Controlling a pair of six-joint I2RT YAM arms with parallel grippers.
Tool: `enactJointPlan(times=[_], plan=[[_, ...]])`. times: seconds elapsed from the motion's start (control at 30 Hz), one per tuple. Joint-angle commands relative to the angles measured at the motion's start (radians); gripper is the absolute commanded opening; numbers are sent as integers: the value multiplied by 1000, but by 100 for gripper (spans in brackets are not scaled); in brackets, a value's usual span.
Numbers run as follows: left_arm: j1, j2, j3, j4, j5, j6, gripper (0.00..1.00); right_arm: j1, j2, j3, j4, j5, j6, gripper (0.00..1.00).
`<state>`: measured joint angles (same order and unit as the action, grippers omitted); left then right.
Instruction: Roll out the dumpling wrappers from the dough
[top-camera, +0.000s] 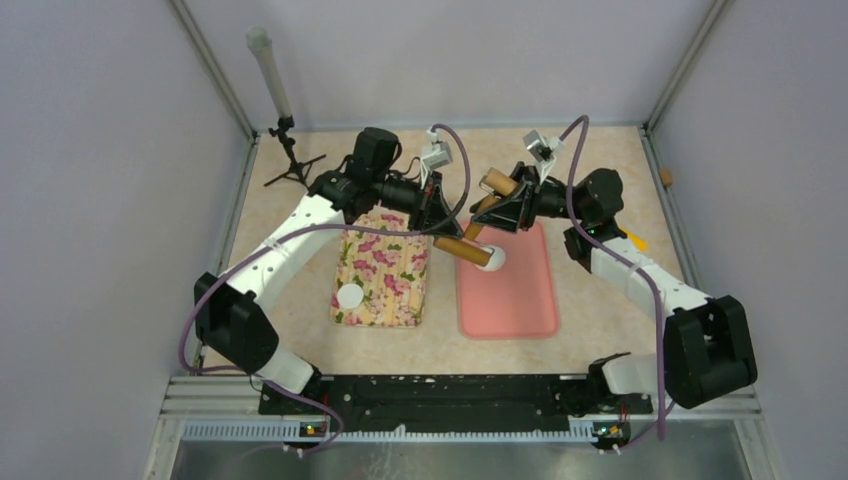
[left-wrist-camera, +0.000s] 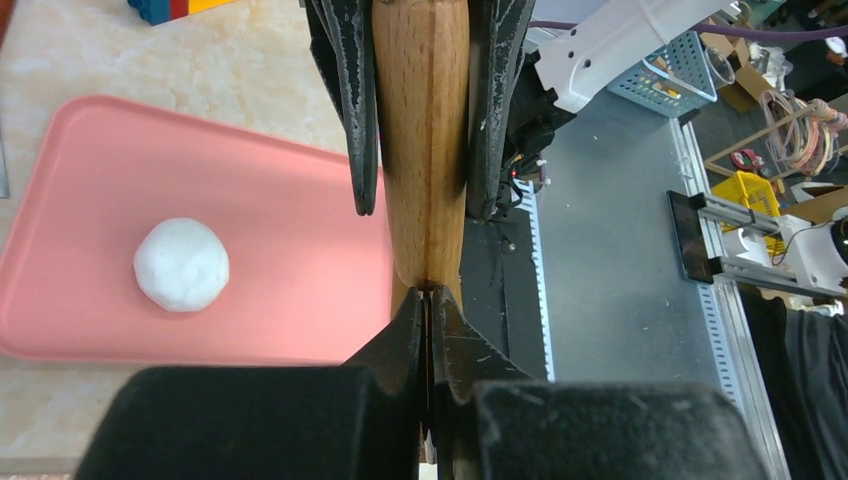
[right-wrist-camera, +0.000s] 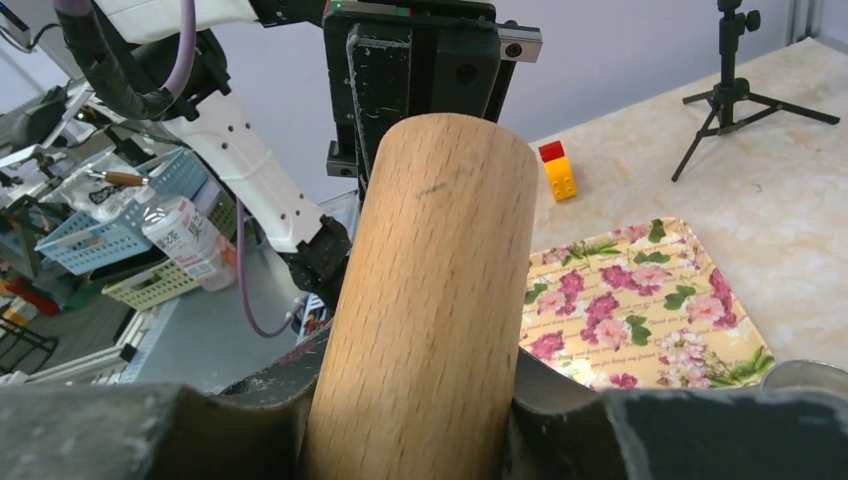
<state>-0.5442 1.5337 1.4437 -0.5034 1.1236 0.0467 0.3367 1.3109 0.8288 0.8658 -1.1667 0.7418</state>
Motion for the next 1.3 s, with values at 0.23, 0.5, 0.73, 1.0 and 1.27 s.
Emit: enactJointPlan(times=[0.23,0.5,0.73,1.0,1.27], plan=[[54,-12,90,-75,-56,70,98,-35,-68,94,-331,2,-342,0],[137,-3,76,-130,-453,106,99,-75,-131,23,-497,258,-704,0],[135,187,22,-89,-629,-26,99,-63,-80,-80,-386,519,-793,0],[126,398,70,10,-570,-215,99,-18,18,-117,-409,603,-850,0],[71,423,45,124,-660,-307,98,1,78,-75,-514,656,-861,0]])
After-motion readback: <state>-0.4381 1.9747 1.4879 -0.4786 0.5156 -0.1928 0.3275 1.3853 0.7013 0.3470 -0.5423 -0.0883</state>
